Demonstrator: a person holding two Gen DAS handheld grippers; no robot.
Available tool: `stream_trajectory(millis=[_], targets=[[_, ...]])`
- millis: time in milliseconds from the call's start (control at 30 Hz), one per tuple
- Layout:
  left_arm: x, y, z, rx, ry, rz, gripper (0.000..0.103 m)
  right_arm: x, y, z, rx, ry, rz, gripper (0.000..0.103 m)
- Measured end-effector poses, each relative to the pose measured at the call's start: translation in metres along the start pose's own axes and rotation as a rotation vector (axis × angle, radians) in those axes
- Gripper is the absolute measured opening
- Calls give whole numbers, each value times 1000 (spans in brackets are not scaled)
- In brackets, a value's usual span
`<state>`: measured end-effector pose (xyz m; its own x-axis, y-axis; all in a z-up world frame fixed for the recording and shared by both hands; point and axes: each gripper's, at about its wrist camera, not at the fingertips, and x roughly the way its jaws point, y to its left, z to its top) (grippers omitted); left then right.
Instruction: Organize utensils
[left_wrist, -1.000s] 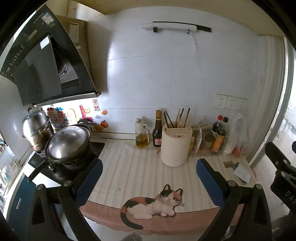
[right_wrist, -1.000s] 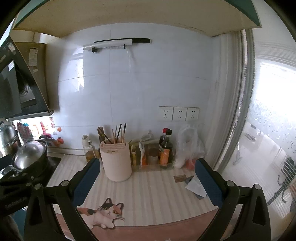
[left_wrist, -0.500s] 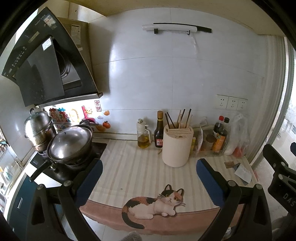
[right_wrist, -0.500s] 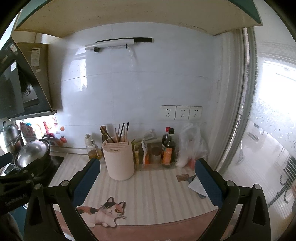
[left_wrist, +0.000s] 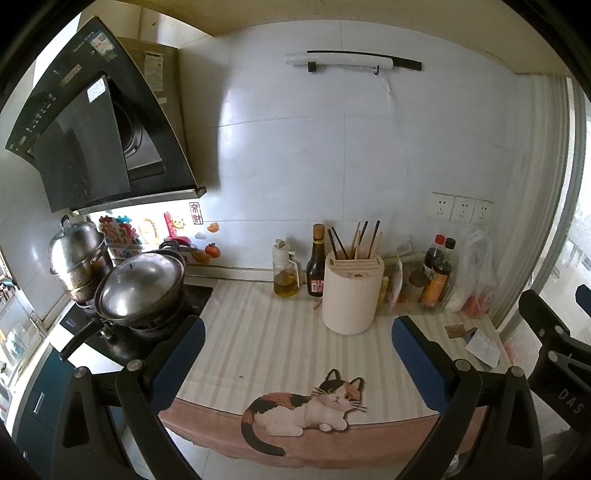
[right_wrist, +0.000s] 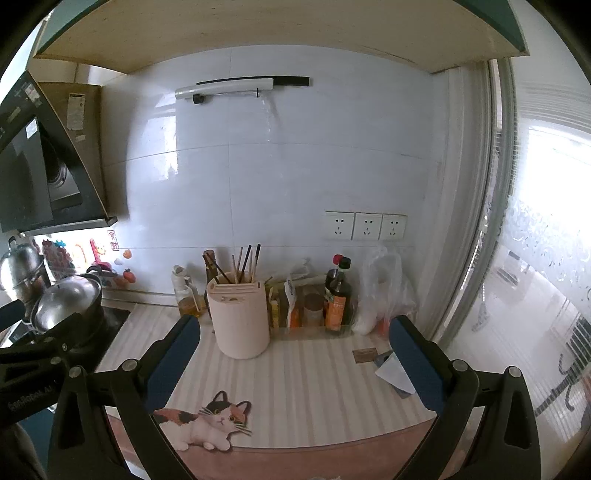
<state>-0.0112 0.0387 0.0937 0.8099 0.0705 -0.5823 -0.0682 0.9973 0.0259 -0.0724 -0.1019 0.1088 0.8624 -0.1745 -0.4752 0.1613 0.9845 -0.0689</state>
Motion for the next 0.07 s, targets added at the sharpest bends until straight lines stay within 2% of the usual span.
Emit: stream_trajectory(millis=[67], targets=[[-1, -1, 1, -5, -5, 3, 103, 0, 0, 0, 6, -3, 2, 103]])
